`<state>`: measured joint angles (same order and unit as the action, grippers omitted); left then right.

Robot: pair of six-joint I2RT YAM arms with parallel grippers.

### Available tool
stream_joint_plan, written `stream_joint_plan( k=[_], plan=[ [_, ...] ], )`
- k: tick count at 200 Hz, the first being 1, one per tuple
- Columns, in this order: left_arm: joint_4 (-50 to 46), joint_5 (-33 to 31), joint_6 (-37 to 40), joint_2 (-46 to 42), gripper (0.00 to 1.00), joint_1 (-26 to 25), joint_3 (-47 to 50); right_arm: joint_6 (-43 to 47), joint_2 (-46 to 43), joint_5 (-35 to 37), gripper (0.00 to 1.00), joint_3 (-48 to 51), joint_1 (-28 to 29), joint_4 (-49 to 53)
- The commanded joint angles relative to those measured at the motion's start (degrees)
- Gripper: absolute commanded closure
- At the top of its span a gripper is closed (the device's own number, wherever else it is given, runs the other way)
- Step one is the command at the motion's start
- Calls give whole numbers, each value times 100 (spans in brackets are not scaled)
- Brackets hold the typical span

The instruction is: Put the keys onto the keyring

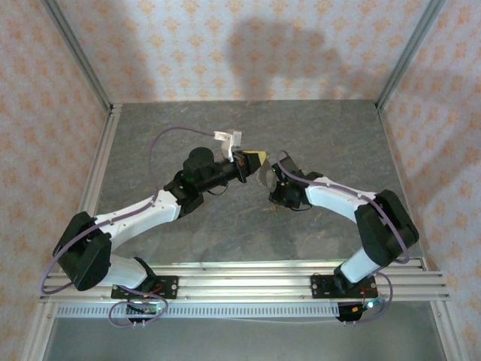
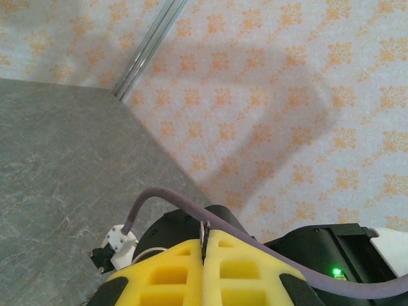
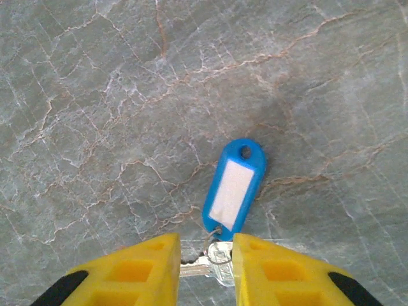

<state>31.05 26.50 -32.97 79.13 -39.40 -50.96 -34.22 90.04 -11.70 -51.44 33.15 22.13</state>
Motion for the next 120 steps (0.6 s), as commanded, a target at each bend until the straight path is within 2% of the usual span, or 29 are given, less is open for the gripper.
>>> stream_joint_plan(
  k=[1, 120],
  plan=[
    [72, -92, 124, -141, 100, -62, -211, 73, 214, 307, 73, -211, 84, 344],
    [97, -128, 151, -179, 100, -64, -148, 224, 855, 766, 79, -655, 285, 695]
  ],
)
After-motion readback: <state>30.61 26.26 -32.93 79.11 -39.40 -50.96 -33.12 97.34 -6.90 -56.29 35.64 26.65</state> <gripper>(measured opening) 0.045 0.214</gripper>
